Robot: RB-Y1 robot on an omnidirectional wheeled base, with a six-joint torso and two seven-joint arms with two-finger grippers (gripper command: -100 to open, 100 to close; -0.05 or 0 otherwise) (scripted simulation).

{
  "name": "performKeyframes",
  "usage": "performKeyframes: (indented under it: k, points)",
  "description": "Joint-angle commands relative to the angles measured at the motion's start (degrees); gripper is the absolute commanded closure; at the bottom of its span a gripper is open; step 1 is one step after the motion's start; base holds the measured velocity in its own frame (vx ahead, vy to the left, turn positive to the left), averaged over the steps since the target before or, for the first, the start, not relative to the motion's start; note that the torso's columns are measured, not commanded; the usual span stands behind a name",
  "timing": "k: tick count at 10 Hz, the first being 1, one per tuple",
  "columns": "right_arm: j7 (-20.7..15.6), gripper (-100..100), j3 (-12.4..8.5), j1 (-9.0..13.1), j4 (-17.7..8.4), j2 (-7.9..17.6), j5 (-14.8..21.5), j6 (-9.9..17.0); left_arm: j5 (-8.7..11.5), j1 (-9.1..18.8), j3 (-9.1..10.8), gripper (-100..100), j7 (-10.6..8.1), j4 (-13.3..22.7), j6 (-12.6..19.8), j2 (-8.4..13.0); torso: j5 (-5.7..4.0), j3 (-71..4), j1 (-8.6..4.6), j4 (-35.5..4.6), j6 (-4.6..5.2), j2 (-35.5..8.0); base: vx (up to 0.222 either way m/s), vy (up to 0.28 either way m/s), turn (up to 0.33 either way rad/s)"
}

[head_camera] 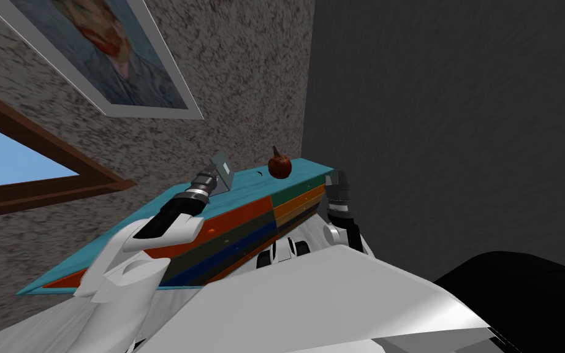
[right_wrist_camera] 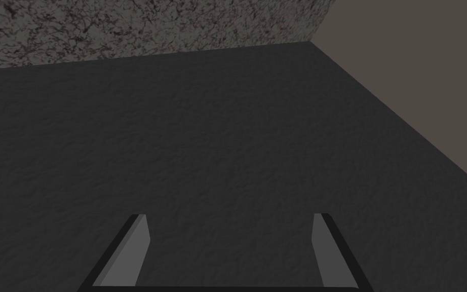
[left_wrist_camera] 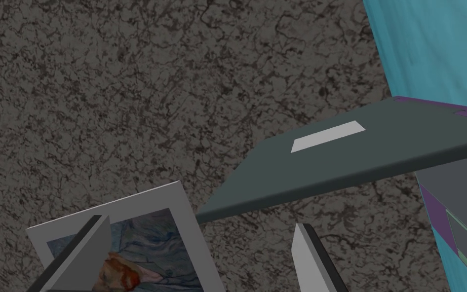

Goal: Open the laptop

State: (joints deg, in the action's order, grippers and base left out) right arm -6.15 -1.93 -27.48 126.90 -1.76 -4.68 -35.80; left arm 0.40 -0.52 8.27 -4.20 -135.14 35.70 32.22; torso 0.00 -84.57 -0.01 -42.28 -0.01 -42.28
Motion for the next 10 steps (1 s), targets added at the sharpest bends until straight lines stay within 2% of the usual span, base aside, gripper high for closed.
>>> performKeyframes:
  k: [1,2,3,4,5,6,7,10]
  points:
    - [0.0,0,0.0,0.0,0.0,0.0,0.0,0.0,0.08,1.51,0.6,-100,-0.42,0.62,4.2,1.41,0.0,-0.01,0.01,0.0,0.02,0.02,0.01,0.004,-0.042]
    - [0.0,0,0.0,0.0,0.0,0.0,0.0,0.0,0.18,2.91,1.12,-100,-0.78,1.14,5.74,2.67,0.01,0.0,0.02,0.0,-0.01,0.01,0.011,0.002,-0.079]
    - [0.0,0,0.0,0.0,0.0,0.0,0.0,0.0,0.18,2.91,1.12,-100,-0.78,1.14,7.46,2.67,0.0,0.0,0.0,0.0,0.02,0.0,0.01,0.005,-0.049]
    - [0.0,0,0.0,0.0,0.0,0.0,0.0,0.0,0.27,4.27,1.62,-100,-1.12,1.65,9.24,3.9,0.01,0.0,0.01,0.0,-0.01,-0.01,0.011,0.005,-0.081]
    - [0.0,0,0.0,0.0,0.0,0.0,0.0,0.0,0.27,4.27,1.62,-100,-1.12,1.65,10.61,3.9,0.0,0.0,0.01,0.0,0.02,0.0,0.009,0.005,-0.06]
    - [0.0,0,0.0,0.0,0.0,0.0,0.0,0.0,0.36,5.58,2.11,-100,-1.45,2.14,12.03,5.1,0.0,0.0,0.0,0.0,0.0,-0.01,0.009,0.002,-0.077]
    - [0.0,0,0.0,0.0,0.0,0.0,0.0,0.0,0.36,5.58,2.11,-100,-1.45,2.14,13.67,5.1,-0.01,0.0,-0.01,0.0,0.02,0.0,0.008,0.002,-0.051]
    - [0.0,0,0.0,0.0,0.0,0.0,0.0,0.0,0.53,8.01,3.0,-100,-2.06,3.03,18.5,7.36,0.0,0.0,0.01,0.0,-0.01,-0.01,0.009,0.003,-0.068]
